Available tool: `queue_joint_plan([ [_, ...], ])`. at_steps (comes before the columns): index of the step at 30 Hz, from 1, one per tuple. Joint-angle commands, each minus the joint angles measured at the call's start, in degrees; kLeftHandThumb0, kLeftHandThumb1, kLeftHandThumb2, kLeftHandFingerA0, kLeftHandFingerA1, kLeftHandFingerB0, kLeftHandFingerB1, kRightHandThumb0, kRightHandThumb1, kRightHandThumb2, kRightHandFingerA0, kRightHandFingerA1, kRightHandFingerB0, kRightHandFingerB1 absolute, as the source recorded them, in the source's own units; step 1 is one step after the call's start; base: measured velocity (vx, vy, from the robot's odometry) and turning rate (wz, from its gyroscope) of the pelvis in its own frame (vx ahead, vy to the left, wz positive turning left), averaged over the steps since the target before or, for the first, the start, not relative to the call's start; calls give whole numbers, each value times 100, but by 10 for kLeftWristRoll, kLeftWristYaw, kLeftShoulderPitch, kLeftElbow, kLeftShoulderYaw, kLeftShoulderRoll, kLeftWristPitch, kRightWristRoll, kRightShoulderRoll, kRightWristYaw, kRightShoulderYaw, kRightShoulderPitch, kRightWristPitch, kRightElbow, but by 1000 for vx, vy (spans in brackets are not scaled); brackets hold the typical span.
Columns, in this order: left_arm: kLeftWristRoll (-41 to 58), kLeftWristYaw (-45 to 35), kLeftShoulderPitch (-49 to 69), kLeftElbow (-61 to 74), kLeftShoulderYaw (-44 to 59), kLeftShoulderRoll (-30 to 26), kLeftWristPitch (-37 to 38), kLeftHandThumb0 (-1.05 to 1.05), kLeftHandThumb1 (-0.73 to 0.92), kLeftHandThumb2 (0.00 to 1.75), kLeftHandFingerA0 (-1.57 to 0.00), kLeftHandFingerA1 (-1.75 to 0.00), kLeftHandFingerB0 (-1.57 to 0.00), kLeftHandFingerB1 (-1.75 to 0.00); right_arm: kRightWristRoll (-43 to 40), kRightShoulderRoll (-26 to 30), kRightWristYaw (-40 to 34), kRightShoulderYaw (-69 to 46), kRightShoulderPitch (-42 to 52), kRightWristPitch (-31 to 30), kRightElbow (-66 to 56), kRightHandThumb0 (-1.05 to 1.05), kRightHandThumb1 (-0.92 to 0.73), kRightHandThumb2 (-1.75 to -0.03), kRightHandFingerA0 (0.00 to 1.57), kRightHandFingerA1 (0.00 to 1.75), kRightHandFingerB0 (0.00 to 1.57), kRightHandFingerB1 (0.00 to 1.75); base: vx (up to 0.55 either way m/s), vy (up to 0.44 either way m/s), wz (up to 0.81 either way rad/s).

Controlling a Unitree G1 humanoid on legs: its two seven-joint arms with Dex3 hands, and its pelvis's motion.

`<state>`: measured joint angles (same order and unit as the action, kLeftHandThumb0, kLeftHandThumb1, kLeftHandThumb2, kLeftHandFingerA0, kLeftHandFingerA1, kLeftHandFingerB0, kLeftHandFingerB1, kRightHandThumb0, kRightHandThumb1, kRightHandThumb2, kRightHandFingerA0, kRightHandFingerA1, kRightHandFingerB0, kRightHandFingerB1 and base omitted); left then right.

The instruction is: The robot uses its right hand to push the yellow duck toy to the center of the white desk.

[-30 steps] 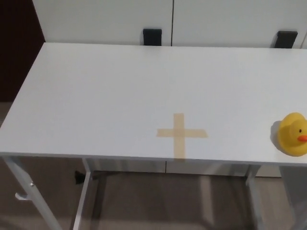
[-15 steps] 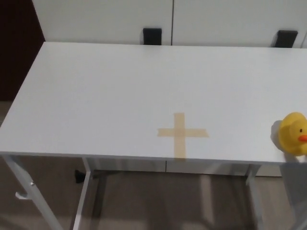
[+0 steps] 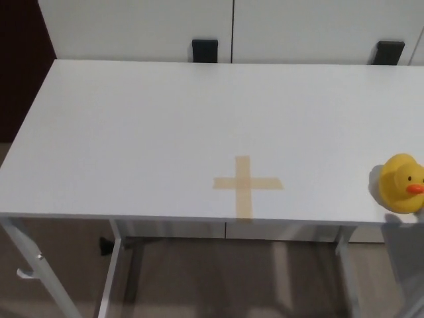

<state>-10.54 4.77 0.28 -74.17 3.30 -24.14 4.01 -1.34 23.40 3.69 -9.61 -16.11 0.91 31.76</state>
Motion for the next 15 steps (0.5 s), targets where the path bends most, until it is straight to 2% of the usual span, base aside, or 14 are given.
queue_joint_plan([
  [1,-1,7,6,0,-4,-3,29,-4,49,102,-104,-114,-95,-90,25,-14,-22,15,-10,-13,21,-64,-88,-66,24,40,21,33,0,0,0],
  [2,-1,6,9,3,-6,-4,31,-5,49,111,-103,-114,-93,-92,28,-19,-27,18,-11,-9,29,-64,-88,-66,26,43,22,34,0,0,0],
  [3,1,5,10,4,-5,-4,31,-6,51,111,-103,-111,-94,-93,30,-23,-30,21,-14,-5,38,-65,-87,-66,32,45,25,35,0,0,0],
  [10,3,4,10,1,-3,0,31,-6,53,106,-98,-105,-93,-93,33,-33,-33,29,-33,-1,60,-68,-85,-66,37,47,26,35,0,0,0],
  [15,-1,4,13,-3,-7,0,37,-5,50,105,-101,-111,-93,-91,32,-36,-29,30,-53,16,84,-68,-84,-65,39,50,28,38,0,0,0],
])
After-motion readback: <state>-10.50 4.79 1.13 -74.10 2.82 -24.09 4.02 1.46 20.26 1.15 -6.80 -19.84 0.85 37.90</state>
